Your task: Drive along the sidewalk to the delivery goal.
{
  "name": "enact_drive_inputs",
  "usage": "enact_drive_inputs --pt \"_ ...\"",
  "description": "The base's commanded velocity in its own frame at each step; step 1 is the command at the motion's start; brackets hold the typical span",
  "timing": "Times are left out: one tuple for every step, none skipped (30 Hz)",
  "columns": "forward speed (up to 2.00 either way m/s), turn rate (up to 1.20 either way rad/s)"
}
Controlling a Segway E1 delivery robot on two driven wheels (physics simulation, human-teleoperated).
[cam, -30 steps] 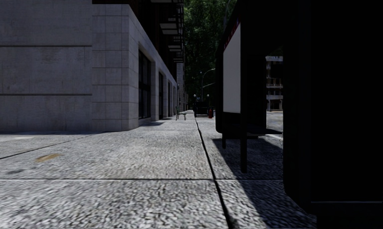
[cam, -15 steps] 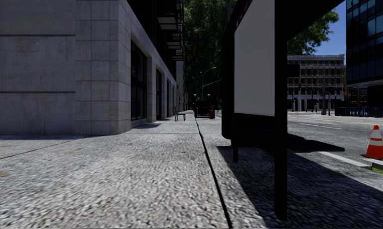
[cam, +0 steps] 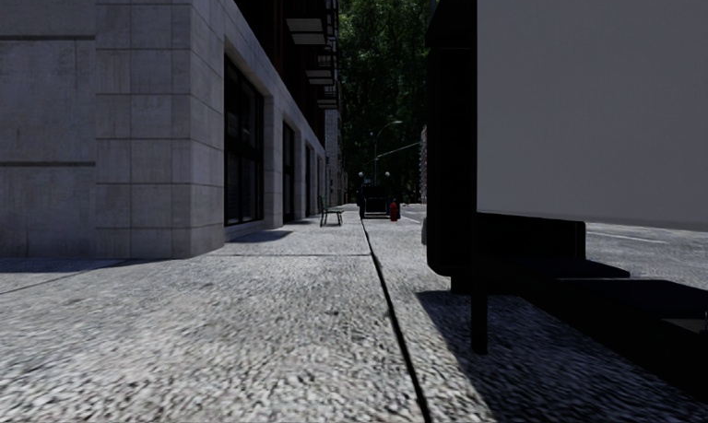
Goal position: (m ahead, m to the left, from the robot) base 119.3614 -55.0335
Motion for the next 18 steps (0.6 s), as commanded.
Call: enact_drive_inputs --pt "2.0 0.0" --pt "2.0 0.0" --pt "2.0 0.0" --pt "2.0 0.0" --pt "2.0 0.0" --pt "2.0 0.0" --pt "2.0 0.0" --pt "2.0 0.0" --pt "2.0 0.0" --pt "2.0 0.0" --pt "2.0 0.0" --pt "2.0 0.0" --pt "2.0 0.0" --pt "2.0 0.0" --pt "2.0 0.0" --pt "2.0 0.0" --pt "2.0 0.0" --pt "2.0 0.0"
